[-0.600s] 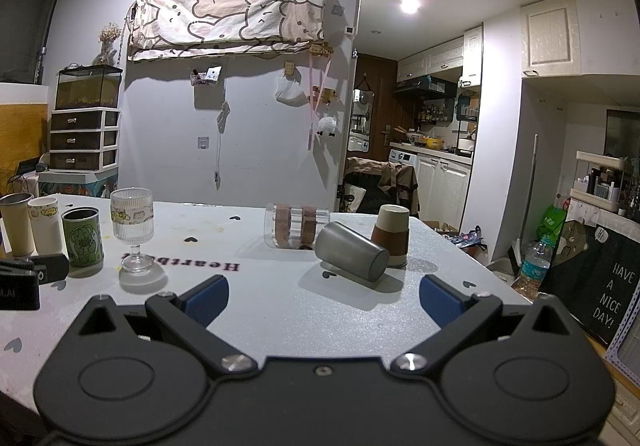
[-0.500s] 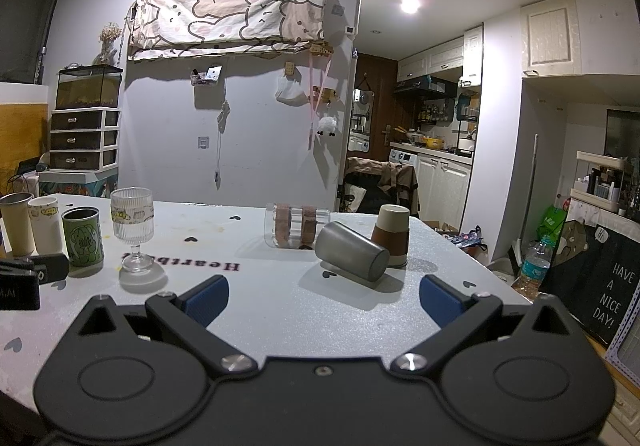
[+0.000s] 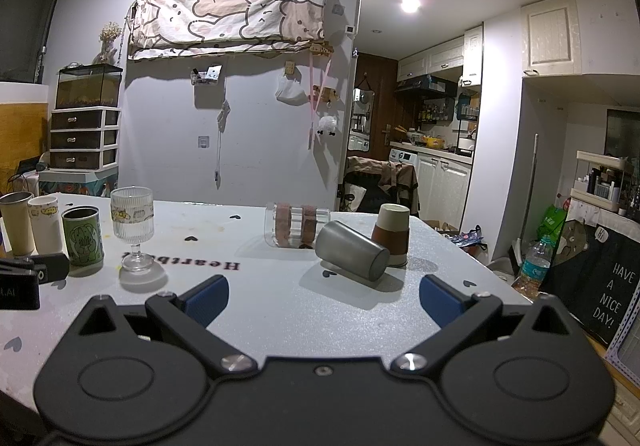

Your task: Flip cup upright

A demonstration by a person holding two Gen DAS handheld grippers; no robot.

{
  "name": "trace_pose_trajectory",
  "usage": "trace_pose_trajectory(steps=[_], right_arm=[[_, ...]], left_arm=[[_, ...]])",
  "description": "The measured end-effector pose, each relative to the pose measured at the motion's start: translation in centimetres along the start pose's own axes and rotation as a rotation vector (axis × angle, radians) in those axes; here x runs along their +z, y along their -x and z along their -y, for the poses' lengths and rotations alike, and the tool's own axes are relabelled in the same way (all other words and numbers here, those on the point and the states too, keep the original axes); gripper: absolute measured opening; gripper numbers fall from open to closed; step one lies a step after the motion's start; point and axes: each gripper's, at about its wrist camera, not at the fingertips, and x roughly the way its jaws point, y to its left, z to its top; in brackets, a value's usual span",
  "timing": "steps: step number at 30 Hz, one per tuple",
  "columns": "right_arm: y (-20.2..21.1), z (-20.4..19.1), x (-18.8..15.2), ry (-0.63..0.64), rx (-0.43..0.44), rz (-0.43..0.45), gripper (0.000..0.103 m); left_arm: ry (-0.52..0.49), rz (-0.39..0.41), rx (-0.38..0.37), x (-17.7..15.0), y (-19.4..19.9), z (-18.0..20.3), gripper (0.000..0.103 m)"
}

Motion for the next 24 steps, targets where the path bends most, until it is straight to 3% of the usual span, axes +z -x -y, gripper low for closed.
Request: trace_pose_trajectory(steps=[24], right_arm=[[-0.07,0.02,-0.01,0.001,0.001,-0.004,0.103]], left_arm=[[0.004,-0.001,-0.004,-0.11,-0.12,-0.37,0.103]])
